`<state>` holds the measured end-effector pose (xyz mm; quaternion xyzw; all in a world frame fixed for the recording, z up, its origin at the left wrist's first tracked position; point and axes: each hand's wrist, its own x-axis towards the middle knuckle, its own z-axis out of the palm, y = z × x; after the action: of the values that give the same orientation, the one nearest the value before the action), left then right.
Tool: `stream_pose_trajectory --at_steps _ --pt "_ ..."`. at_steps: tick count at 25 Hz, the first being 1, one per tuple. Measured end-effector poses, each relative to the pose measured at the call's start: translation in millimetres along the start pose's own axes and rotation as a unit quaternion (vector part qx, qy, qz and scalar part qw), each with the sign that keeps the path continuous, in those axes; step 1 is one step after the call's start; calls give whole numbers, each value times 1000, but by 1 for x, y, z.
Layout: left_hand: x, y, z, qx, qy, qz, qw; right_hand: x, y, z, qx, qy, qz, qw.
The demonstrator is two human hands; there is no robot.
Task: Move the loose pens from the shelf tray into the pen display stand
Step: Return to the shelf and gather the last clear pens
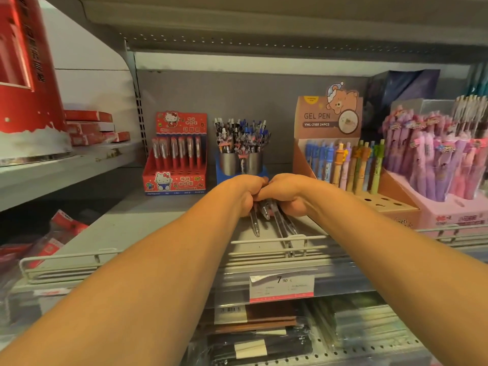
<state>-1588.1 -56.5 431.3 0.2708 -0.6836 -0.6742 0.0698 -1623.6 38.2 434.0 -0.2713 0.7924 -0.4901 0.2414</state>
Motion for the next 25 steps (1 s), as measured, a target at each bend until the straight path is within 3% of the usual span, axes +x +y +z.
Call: stream_pose_trajectory --at_steps 9,18,22,25 --pt "13 5 -7 -98 48 71 992 -9 3 5 59 -37 -35 997" --pt "19 4 -26 -173 150 124 965 -19 7 -5 88 -160 95 979" --pt "12 10 -32 -190 194 189 944 -13 6 -3 68 -106 78 989" --pt "-7 10 -34 -198 148 253 935 -8 -1 -5 84 6 -48 995"
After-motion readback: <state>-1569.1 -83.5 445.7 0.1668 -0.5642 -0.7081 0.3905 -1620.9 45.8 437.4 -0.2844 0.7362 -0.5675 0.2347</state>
